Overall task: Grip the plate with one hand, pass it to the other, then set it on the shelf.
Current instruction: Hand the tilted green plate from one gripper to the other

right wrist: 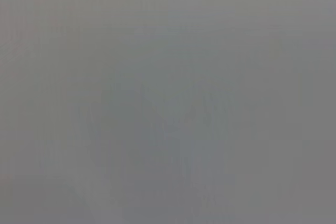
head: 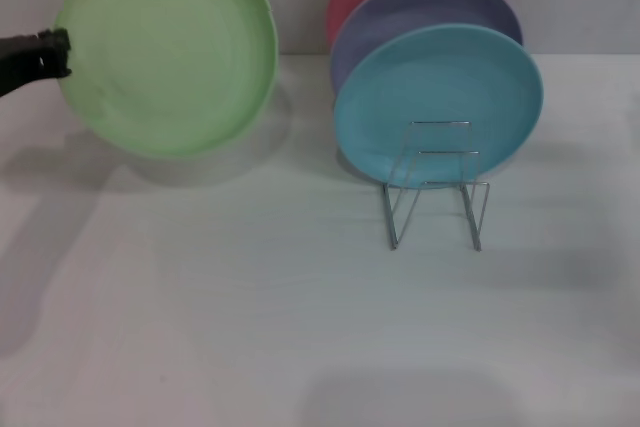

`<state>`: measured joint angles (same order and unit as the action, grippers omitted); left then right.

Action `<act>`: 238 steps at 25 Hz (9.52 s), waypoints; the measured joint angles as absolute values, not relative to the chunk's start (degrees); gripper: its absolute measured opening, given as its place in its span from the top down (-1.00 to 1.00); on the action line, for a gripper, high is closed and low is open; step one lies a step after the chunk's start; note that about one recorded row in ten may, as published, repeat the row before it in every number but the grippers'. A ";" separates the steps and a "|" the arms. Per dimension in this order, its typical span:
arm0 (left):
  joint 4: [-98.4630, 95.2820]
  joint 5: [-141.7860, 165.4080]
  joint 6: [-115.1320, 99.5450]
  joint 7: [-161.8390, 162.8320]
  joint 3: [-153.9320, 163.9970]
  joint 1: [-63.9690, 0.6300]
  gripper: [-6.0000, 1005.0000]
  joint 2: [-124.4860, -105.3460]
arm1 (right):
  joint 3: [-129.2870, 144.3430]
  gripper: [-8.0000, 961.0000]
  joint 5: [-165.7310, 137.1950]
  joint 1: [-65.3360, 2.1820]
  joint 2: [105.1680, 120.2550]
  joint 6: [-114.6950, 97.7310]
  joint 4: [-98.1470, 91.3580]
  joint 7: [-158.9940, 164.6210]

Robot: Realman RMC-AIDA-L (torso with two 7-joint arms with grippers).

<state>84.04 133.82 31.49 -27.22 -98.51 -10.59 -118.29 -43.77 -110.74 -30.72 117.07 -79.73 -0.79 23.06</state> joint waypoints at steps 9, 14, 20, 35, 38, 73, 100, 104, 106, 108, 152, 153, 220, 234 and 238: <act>81.15 133.59 10.46 -29.07 -89.15 -6.63 0.92 -118.20 | -43.77 -0.27 -110.74 -30.91 117.19 -79.64 -0.79 23.03; 78.84 133.75 -1.17 -29.09 -82.41 -5.17 0.92 -118.05 | -43.77 -0.27 -110.74 -30.93 117.26 -79.53 -0.79 23.02; 71.11 133.87 -23.76 -28.51 -70.49 -4.33 0.92 -118.06 | -43.77 -0.27 -110.74 -30.94 117.33 -79.50 -0.79 23.02; 43.42 146.18 -59.60 1.91 -61.20 -7.48 0.92 -118.54 | -43.23 -0.27 -111.01 -28.17 117.61 -83.49 -1.06 22.93; 39.29 145.80 -64.08 2.06 -58.70 -7.59 0.92 -118.79 | -42.49 -0.27 -111.45 -25.77 118.29 -87.98 -1.05 22.88; 30.65 139.39 -76.93 -3.01 -51.29 -7.78 0.92 -118.82 | -15.92 -0.27 -112.39 -24.01 119.32 -88.78 21.16 9.96; 35.21 121.92 -76.45 -15.33 -35.10 -7.18 0.92 -119.09 | -15.82 -0.26 -118.48 -25.73 119.35 -76.95 26.86 5.96; 37.35 116.26 -76.54 -19.98 -30.48 -7.18 0.92 -119.12 | -15.76 -0.26 -119.66 -25.89 119.36 -75.47 26.88 6.04; 38.80 113.55 -76.55 -22.73 -28.63 -7.20 0.92 -119.16 | -15.74 -0.26 -119.75 -26.22 119.36 -74.33 26.89 6.03; 40.03 111.50 -76.56 -25.09 -27.18 -7.21 0.92 -119.17 | -15.74 -0.26 -119.76 -26.36 119.34 -73.94 26.90 6.03; 54.64 91.63 -77.36 -54.22 -19.77 -6.95 0.92 -119.18 | -16.41 -0.20 -119.80 -35.51 119.18 -57.14 26.97 5.62; 54.74 91.63 -77.35 -54.22 -19.77 -6.89 0.92 -119.18 | -16.43 -0.19 -119.80 -35.67 119.18 -56.94 26.94 5.62; 56.06 93.69 -80.72 -54.31 -16.08 -7.88 0.92 -118.46 | -17.23 0.71 -119.88 -38.39 119.36 -55.92 24.96 5.54; 55.89 93.68 -80.26 -54.23 -16.48 -8.53 0.92 -118.33 | -17.48 0.73 -119.88 -38.41 119.44 -55.69 24.96 5.54; 55.89 93.69 -80.14 -54.16 -16.53 -8.53 0.92 -118.24 | -17.92 0.73 -119.88 -38.44 119.44 -55.33 24.96 5.54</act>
